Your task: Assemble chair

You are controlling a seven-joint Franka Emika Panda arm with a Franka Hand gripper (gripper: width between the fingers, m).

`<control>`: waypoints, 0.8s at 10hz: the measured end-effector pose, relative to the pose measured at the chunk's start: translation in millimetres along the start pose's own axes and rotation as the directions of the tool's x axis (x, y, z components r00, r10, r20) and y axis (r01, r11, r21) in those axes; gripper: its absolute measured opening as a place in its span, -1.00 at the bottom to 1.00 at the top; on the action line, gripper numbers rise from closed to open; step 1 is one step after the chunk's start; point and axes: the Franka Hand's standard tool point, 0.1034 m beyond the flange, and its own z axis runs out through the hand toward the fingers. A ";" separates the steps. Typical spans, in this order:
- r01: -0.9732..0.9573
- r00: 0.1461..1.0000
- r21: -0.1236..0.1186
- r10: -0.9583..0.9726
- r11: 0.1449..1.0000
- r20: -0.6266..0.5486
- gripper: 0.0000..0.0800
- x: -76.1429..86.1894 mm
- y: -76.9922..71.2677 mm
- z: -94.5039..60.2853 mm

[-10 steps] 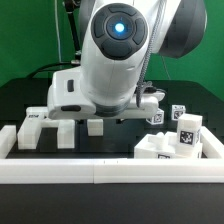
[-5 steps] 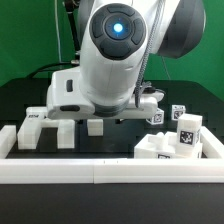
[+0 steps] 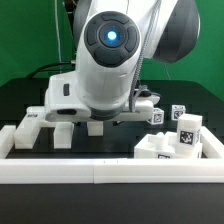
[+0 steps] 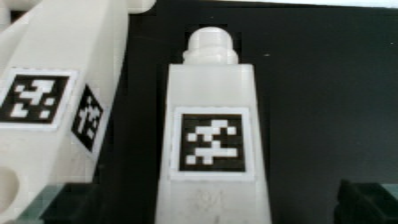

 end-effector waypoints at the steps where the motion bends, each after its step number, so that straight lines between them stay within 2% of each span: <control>1: -0.001 1.000 0.000 0.001 1.000 -0.005 0.62 1.5 1.6 2.4; 3: -0.004 1.000 0.002 0.004 1.000 -0.005 0.62 1.5 3.5 6.2; 4: -0.005 1.000 0.002 0.005 1.000 -0.005 0.29 1.6 3.8 6.5; 5: -0.005 1.000 0.002 0.005 1.000 -0.004 0.29 1.6 3.9 6.8; 6: -0.005 1.000 0.002 0.005 1.000 -0.004 -0.05 1.7 4.1 7.2; 7: -0.005 1.000 0.002 0.005 1.000 -0.004 -0.28 1.8 4.1 6.9; 8: -0.005 1.000 0.002 0.005 1.000 -0.004 -0.28 1.8 4.1 6.9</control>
Offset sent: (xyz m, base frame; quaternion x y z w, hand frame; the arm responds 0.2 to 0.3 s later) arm -0.0002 -0.0001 -0.0021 -0.0031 0.0010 -0.0013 1.0000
